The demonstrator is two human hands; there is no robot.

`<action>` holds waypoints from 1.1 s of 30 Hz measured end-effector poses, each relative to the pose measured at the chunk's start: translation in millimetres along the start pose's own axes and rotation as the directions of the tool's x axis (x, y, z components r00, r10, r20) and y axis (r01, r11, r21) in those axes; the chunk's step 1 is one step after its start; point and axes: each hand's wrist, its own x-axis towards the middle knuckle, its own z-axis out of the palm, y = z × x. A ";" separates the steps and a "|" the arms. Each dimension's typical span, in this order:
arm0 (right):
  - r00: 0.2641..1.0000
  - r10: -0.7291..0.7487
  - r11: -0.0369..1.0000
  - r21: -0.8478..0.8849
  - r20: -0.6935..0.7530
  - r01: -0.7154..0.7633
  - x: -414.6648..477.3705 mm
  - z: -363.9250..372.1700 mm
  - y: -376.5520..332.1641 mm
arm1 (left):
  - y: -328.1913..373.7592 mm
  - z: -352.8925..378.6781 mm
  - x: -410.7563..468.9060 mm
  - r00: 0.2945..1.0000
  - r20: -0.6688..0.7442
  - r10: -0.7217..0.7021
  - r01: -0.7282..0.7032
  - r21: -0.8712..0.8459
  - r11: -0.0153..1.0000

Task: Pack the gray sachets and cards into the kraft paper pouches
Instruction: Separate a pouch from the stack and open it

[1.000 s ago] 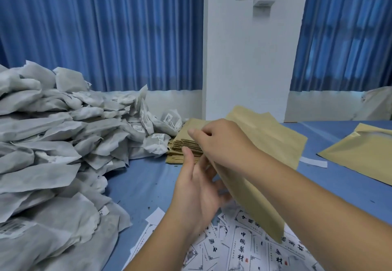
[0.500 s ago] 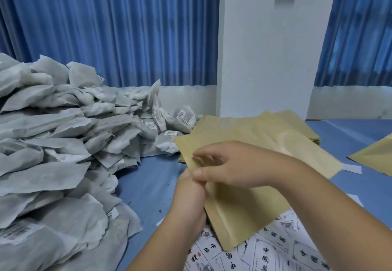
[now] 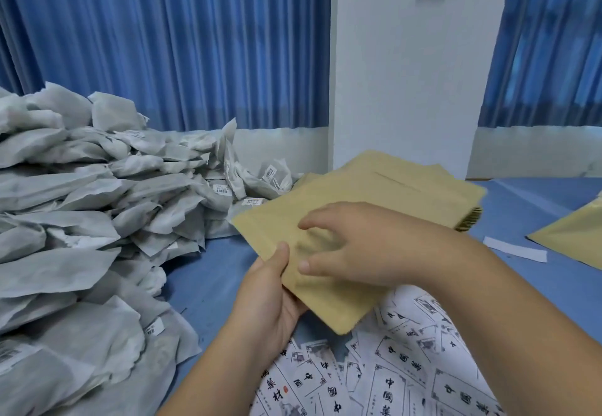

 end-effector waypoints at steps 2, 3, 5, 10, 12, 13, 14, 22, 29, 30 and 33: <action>1.000 -0.014 1.000 0.018 -0.001 0.014 -1.8 -0.4 -5.3 | 2.4 0.8 -2.0 0.998 0.035 -0.048 0.047 0.015 0.999; 1.000 -0.014 1.000 0.019 0.022 0.013 -2.7 0.7 -7.5 | 2.8 1.4 -3.2 0.997 0.036 -0.065 0.062 0.062 0.996; 0.994 0.000 1.000 -0.009 0.105 0.001 -4.0 4.7 -10.7 | 1.7 3.7 -5.6 0.996 0.035 -0.087 0.082 0.114 0.990; 0.994 0.028 0.996 -0.092 0.104 -0.018 -0.2 13.4 -10.1 | -1.7 4.3 -6.0 0.997 0.030 -0.074 0.067 0.192 0.979; 0.997 0.044 0.995 -0.089 0.064 -0.039 1.3 13.8 -6.9 | -0.9 2.1 -5.0 0.994 0.077 -0.073 0.059 0.171 0.984; 0.997 0.053 0.995 -0.083 0.051 -0.048 1.7 14.1 -5.2 | 0.4 1.9 -5.5 0.990 0.113 -0.080 0.064 0.138 0.988; 0.997 0.059 0.995 -0.077 0.040 -0.056 1.9 14.4 -3.4 | 1.8 2.4 -6.6 0.985 0.151 -0.089 0.074 0.099 0.992; 0.996 0.075 0.995 0.070 -0.040 -0.072 0.8 1.0 9.1 | 0.2 6.0 -9.6 0.981 0.190 0.028 -0.055 0.139 0.989; 0.997 0.068 0.988 0.143 -0.021 -0.064 1.6 0.4 15.7 | -3.3 5.3 -11.2 0.974 0.220 0.057 -0.098 0.181 0.979; 0.998 0.065 0.983 0.173 -0.012 -0.062 1.4 -0.1 17.0 | -3.1 5.2 -11.9 0.974 0.220 0.055 -0.096 0.179 0.979; 0.999 0.052 0.950 0.307 0.004 -0.051 0.9 -2.3 22.0 | -2.6 5.7 -12.9 0.972 0.227 0.054 -0.095 0.177 0.980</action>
